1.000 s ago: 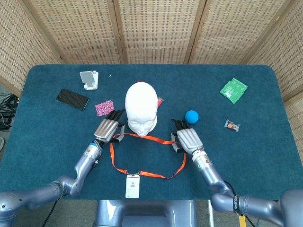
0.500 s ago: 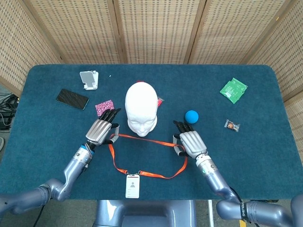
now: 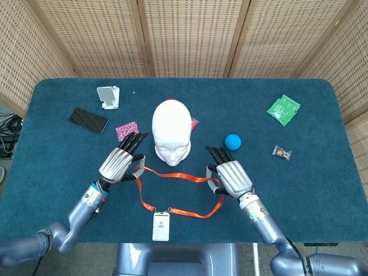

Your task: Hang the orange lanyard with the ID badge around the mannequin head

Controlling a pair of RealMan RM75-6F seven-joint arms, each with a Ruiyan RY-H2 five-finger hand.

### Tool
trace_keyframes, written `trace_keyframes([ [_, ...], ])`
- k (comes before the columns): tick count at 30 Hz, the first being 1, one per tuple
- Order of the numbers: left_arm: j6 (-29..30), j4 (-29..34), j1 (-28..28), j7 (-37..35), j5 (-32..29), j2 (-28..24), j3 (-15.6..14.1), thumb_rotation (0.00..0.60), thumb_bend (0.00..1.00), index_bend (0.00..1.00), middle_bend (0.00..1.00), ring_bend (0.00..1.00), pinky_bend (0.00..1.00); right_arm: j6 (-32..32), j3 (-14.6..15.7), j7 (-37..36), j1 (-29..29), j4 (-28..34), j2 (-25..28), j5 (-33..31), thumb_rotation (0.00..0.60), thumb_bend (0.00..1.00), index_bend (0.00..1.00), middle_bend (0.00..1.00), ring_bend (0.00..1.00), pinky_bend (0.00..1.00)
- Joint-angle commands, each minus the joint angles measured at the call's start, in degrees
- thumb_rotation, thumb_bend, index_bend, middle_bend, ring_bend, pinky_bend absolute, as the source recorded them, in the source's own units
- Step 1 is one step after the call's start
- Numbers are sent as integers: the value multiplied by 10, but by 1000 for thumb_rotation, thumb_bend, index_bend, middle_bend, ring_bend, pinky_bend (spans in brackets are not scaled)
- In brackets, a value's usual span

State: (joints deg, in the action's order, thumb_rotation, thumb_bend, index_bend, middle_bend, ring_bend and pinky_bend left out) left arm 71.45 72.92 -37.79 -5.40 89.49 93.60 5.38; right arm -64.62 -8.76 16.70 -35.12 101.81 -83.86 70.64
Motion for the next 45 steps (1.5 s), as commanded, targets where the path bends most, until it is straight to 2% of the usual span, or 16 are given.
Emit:
trace_keyframes([
  [1,15,25,-1,2,11,-11,8,600,484,799,0,0,0,-12,-13,12,-2,24,11,8,600,672,724,0,0,0],
  [13,64,83,10,3,26,-38,27,600,484,804,0,0,0,-34,-31,40,-5,79,32,26,600,671,727,0,0,0],
  [18,70,100,8,-1,21,-51,43,600,484,804,0,0,0,-40,-55,43,-12,99,40,20,600,671,728,0,0,0],
  [31,46,162,-3,-15,-47,-110,108,600,484,809,0,0,0,-41,-141,35,-39,132,86,-58,600,671,728,0,0,0],
  [35,31,176,-6,-44,-77,-121,127,600,484,810,0,0,0,-38,-163,26,-50,129,91,-88,600,672,728,1,0,0],
  [40,15,172,-18,-46,-106,-126,151,600,484,812,0,0,0,-25,-192,28,-77,109,96,-136,600,671,729,7,0,0],
  [45,-24,157,-43,-24,-154,-124,175,600,484,813,0,0,0,-14,-207,39,-105,67,89,-175,600,671,729,12,0,0],
])
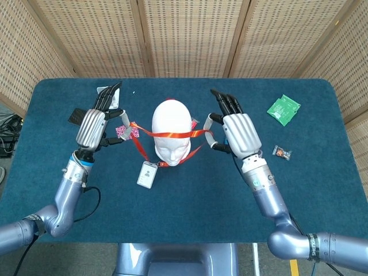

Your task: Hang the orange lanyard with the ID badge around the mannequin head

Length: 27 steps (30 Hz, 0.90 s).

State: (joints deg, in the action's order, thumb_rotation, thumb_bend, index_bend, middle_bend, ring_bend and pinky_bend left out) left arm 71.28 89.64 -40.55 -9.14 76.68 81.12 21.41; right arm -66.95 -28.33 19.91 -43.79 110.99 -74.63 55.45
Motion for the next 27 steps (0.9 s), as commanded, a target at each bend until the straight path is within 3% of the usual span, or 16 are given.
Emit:
trace_keyframes([
  [1,-30,-14,-21,19,-37,2,20,600,484,813,0,0,0,12,-13,9,-24,-35,-4,-34,600,671,729,12,0,0],
  [8,-83,-36,-57,50,-108,10,46,600,484,812,0,0,0,39,-17,24,-52,-78,0,-87,600,671,729,15,0,0],
  [17,-105,-82,-93,86,-175,36,68,600,483,813,0,0,0,71,-25,34,-104,-148,-16,-149,600,670,729,17,0,0],
  [27,-138,-158,-133,86,-219,70,86,600,482,813,0,0,0,97,-24,32,-150,-239,-46,-191,600,668,729,20,0,0],
])
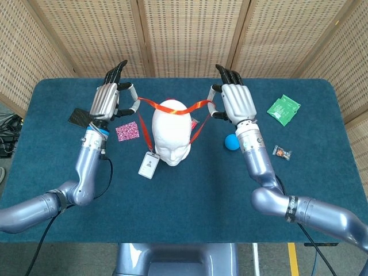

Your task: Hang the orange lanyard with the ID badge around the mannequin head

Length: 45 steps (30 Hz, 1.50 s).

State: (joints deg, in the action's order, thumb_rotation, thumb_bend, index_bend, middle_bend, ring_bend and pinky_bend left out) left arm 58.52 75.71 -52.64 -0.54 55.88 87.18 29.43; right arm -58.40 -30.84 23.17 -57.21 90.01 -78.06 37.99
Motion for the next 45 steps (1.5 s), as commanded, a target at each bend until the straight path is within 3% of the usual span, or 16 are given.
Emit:
trace_keyframes([
  [1,-13,-27,-16,0,-14,13,6,600,482,812,0,0,0,16,2,-1,-20,-43,-15,-21,600,668,729,20,0,0],
  [9,-28,-100,-39,-16,-39,47,16,600,482,795,0,0,0,46,0,-32,-37,-124,-37,-40,600,667,729,22,0,0],
  [11,-34,-115,-42,-19,-41,53,15,600,479,734,0,0,0,51,2,-37,-39,-138,-40,-41,600,639,690,21,0,0],
  [12,-39,-123,-44,-20,-44,56,14,600,472,622,0,0,0,56,4,-39,-39,-147,-42,-44,600,575,591,14,0,0],
  [14,-46,-133,-46,-24,-45,61,12,600,426,289,0,0,0,68,10,-42,-40,-160,-46,-49,600,355,281,2,0,0],
  [15,-54,-136,-46,-30,-43,61,9,600,375,115,0,0,0,76,13,-44,-39,-165,-46,-52,600,201,117,0,0,0],
  [16,-64,-136,-46,-35,-43,59,6,600,326,16,0,0,0,88,17,-45,-38,-167,-45,-60,600,83,22,0,0,0],
  [19,-80,-136,-44,-40,-47,54,3,600,265,0,0,0,0,104,20,-51,-36,-171,-41,-73,600,0,0,0,0,0],
  [38,-48,-71,-7,-76,-14,5,-3,600,161,0,0,0,0,41,36,-55,-11,-109,-10,-42,600,0,0,0,0,0],
  [45,-13,-10,52,-105,65,-50,-52,600,128,0,0,0,0,-2,50,-72,32,-41,27,2,600,0,0,0,0,0],
])
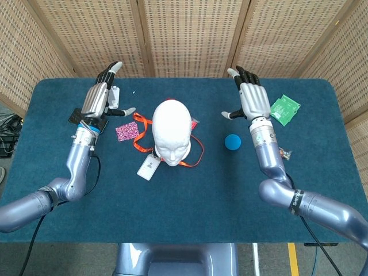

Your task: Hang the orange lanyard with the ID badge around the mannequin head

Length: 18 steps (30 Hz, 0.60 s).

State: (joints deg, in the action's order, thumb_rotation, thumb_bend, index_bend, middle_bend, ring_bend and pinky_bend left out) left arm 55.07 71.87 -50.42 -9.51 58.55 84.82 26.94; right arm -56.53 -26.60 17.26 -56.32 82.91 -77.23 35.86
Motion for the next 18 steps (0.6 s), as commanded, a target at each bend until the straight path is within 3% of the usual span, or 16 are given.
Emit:
trace_keyframes([
  [1,29,39,41,-22,56,-37,-37,600,128,0,0,0,0,-27,11,-20,34,43,27,34,600,0,0,0,0,0],
  [5,55,68,79,-43,109,-69,-75,600,130,0,0,0,0,-46,28,-40,71,88,57,75,600,12,6,0,0,0],
  [8,75,89,106,-58,146,-89,-105,600,208,0,0,0,0,-61,45,-52,98,120,77,109,600,72,20,0,0,0],
  [11,89,106,129,-66,186,-106,-139,600,561,0,0,0,0,-81,68,-63,128,148,95,155,600,144,32,0,0,0],
  [13,95,112,140,-82,209,-114,-157,600,902,0,0,0,0,-96,88,-72,150,160,103,190,600,191,36,0,0,0],
  [15,96,117,148,-89,224,-121,-174,600,999,0,0,0,0,-110,105,-84,169,168,110,224,600,221,44,0,0,0],
  [18,90,126,159,-88,244,-136,-201,600,1000,0,0,0,0,-145,141,-109,211,175,119,290,600,247,60,0,0,0],
])
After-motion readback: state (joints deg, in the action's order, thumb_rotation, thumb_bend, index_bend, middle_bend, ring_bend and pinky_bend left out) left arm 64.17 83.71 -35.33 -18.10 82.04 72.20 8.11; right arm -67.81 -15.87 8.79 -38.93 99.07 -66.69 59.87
